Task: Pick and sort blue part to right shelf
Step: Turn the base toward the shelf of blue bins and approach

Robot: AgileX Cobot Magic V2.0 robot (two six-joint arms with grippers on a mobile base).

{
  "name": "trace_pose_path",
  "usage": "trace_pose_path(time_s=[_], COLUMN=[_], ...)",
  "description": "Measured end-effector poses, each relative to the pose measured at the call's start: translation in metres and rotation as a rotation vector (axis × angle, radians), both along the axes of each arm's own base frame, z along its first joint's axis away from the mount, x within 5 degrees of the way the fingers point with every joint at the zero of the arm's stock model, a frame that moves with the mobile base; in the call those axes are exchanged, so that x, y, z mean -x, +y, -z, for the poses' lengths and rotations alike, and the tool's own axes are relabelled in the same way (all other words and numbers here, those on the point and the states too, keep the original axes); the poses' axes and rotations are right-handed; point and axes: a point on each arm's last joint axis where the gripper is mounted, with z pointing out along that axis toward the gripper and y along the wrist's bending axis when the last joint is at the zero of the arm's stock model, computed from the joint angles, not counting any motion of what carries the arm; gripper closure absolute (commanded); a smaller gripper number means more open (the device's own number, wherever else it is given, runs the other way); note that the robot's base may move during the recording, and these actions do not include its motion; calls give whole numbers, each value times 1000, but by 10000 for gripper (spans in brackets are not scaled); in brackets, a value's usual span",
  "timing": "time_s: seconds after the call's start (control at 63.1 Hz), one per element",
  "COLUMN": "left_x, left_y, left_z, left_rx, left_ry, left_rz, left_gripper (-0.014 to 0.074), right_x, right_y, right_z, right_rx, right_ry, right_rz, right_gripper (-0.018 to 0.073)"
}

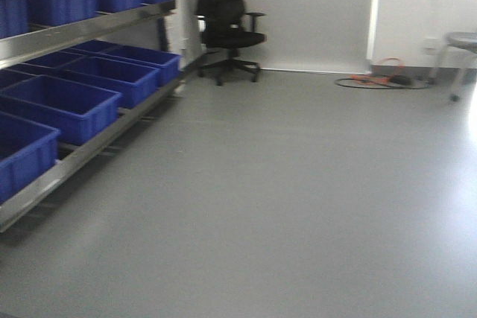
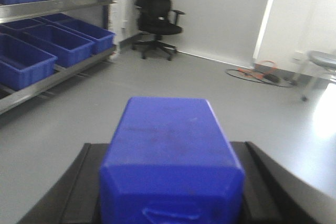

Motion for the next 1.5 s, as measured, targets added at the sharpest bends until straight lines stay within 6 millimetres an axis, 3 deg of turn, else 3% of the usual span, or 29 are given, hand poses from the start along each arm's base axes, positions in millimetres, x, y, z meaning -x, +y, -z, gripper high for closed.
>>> trace_pose_path(time_s=[1.505], left_x=[0], left_y=[0], left_z=[0], left_rx=[0], left_ry=[0], left_rz=[0], left_gripper=[209], right_x=[0], right_y=[0], right_z=[0], right_rx=[0], right_ry=[0], right_rz=[0], right_gripper=[135])
